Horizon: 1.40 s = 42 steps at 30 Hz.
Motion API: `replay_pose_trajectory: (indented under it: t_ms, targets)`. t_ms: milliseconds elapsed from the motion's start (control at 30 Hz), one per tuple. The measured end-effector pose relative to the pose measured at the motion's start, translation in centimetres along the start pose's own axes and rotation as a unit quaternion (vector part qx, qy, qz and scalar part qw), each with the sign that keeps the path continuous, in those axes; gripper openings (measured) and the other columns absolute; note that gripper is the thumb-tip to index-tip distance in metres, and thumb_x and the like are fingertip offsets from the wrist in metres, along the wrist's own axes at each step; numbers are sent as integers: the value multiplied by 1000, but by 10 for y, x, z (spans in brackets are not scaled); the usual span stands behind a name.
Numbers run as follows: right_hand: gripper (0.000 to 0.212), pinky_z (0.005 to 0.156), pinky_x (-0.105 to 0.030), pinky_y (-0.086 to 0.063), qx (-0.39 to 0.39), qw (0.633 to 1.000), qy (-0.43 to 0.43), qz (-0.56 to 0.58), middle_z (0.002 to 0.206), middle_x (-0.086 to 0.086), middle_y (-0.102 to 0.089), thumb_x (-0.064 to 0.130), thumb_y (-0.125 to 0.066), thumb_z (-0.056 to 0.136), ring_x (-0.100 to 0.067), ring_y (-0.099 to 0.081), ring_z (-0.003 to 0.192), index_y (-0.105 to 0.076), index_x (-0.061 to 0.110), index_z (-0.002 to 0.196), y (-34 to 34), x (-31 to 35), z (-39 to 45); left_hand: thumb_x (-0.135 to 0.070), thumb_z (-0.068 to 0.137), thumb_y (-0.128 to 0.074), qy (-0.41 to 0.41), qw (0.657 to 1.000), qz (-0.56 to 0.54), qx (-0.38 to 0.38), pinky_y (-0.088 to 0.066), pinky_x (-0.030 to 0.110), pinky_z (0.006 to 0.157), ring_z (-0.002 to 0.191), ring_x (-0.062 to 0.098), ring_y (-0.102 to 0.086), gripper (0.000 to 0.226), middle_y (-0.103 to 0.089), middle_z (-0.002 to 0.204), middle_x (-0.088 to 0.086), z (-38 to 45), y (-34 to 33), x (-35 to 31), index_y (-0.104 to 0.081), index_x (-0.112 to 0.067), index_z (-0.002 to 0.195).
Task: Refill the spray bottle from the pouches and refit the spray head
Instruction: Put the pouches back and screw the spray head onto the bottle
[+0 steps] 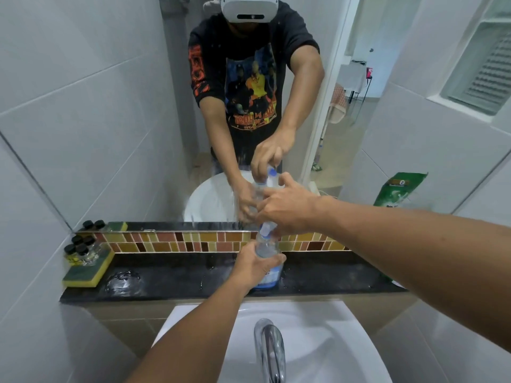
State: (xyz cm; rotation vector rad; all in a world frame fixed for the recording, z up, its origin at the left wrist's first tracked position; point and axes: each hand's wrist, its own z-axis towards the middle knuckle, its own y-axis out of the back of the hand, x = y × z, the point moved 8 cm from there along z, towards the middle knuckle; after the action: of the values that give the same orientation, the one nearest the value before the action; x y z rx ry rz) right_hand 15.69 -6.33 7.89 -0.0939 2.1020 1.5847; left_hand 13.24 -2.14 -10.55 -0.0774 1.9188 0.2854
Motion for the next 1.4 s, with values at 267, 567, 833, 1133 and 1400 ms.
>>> replay_pose_trajectory:
  t_ms: [267, 567, 833, 1133, 1400]
  targets:
    - [49, 77, -45, -24, 35, 978, -133, 158, 70, 3, -52, 62, -70, 87, -16, -46, 68, -49, 21, 70, -23, -14, 6, -35, 78, -94, -5, 1000, -4, -4, -59, 49, 103, 111, 25, -73, 54, -77, 117, 3, 1, 0, 2, -66, -23, 124]
    - [43, 55, -34, -36, -8, 856, -446, 261, 73, 1, -56, 60, -72, 81, -17, -48, 60, -59, 19, 81, -36, -15, -17, -14, 81, -93, -10, 998, -58, -5, -53, 56, 111, 122, 35, -69, 57, -74, 129, 15, 1, -1, -2, -66, -10, 131]
    - [50, 67, -33, -50, 8, 899, -288, 330, 128, -14, -65, 54, -37, 102, -27, -71, 94, -47, 21, 139, -1, -36, -24, -33, 78, -95, -11, 1000, -10, -3, -58, 50, 104, 112, 27, -72, 56, -77, 119, 6, -2, 0, -1, -67, -18, 124]
    - [45, 98, -43, -41, -79, 993, 86, -17, 142, -1, -61, 46, -75, 88, -25, -50, 129, -66, 31, 130, 6, 7, -16, -33, 80, -93, -21, 1000, -8, -7, -60, 43, 96, 110, 28, -73, 47, -78, 114, 6, 1, 1, 1, -71, -18, 119]
    - [47, 49, -28, -27, -1, 980, -99, 173, 68, 5, -48, 52, -77, 86, -15, -49, 59, -47, 19, 72, -27, -10, 5, -31, 78, -95, -40, 999, -17, -11, -61, 42, 98, 112, 25, -73, 52, -77, 118, 4, -1, 1, -1, -66, -26, 121]
